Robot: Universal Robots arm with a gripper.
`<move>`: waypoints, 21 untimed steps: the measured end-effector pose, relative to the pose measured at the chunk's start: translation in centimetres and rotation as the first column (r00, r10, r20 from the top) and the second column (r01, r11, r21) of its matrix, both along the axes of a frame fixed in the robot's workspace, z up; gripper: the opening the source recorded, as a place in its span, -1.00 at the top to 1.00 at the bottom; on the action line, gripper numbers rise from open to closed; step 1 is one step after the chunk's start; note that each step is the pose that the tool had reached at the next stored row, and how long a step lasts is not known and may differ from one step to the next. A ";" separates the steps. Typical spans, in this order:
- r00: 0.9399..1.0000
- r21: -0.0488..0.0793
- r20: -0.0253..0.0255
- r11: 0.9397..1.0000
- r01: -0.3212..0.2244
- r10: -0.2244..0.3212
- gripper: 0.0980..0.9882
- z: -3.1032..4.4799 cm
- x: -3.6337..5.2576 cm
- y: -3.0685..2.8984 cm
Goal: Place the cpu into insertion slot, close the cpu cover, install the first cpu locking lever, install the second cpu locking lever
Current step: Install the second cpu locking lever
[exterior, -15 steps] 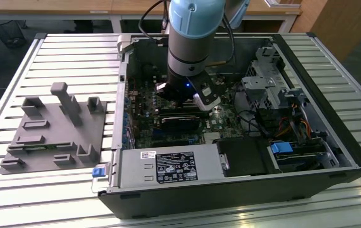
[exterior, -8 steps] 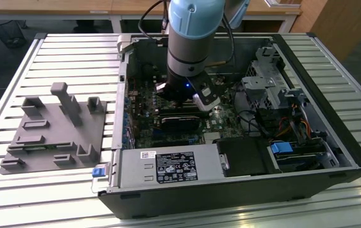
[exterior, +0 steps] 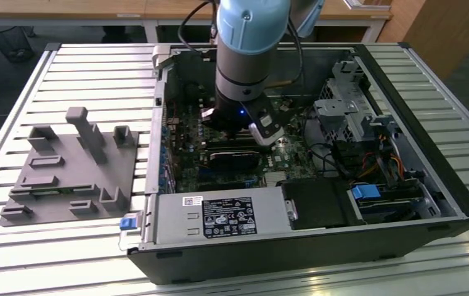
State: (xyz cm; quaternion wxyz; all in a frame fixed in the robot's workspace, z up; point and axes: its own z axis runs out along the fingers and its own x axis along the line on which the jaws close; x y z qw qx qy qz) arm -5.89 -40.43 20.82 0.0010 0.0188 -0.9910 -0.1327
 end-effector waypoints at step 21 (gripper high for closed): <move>1.000 0.096 0.001 0.995 0.000 0.000 0.98 -1.12 -1.10 -1.18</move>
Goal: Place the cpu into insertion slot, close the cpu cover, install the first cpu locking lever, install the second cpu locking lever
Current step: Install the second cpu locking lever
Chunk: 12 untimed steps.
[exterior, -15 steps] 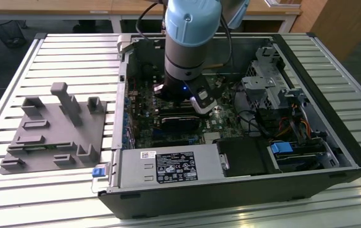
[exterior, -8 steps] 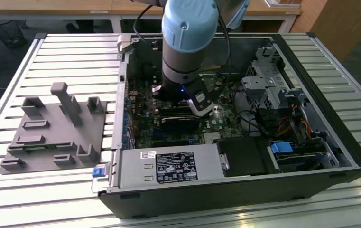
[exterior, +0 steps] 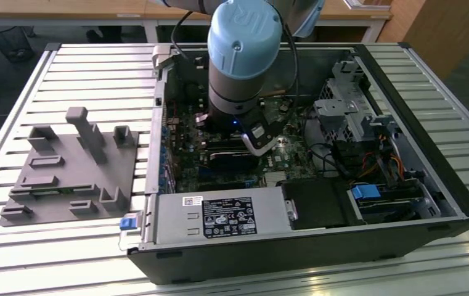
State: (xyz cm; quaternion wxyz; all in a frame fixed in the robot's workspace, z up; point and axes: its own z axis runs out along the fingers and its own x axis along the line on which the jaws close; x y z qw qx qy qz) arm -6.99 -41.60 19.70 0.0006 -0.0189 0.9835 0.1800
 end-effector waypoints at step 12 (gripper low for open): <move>1.000 0.025 0.000 1.000 0.000 0.000 0.98 -0.88 -0.31 -0.04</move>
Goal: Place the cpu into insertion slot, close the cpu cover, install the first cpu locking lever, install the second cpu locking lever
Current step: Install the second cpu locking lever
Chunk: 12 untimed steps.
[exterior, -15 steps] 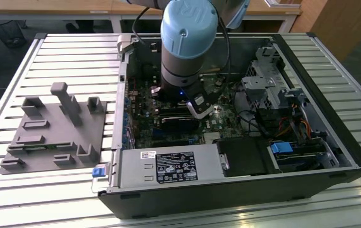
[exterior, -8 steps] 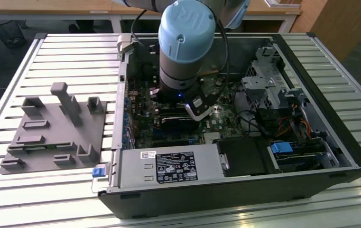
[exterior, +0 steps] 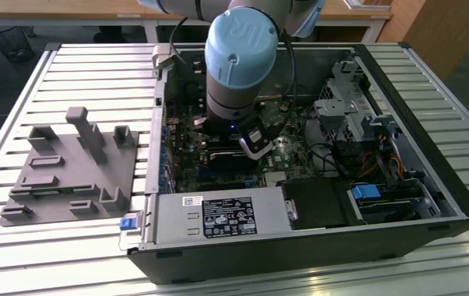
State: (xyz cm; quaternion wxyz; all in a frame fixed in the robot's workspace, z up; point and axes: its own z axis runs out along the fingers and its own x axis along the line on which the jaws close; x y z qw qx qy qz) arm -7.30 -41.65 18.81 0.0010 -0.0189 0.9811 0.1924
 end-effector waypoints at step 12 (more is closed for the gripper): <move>1.000 0.014 0.000 1.000 0.000 0.000 0.98 -0.42 -0.26 0.22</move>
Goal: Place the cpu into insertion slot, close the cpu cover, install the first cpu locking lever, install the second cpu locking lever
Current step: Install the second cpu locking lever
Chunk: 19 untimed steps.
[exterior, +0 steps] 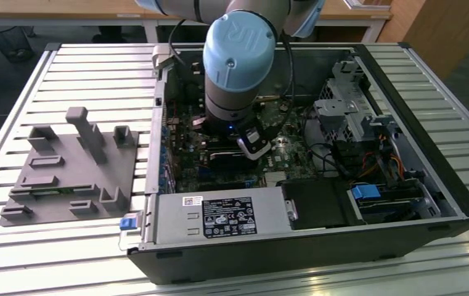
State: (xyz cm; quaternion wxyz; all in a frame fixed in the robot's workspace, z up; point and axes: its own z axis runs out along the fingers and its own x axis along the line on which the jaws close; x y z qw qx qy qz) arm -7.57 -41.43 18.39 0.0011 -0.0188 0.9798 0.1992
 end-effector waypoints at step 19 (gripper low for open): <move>1.000 0.000 0.000 1.000 0.000 0.000 0.98 1.14 -0.11 -0.03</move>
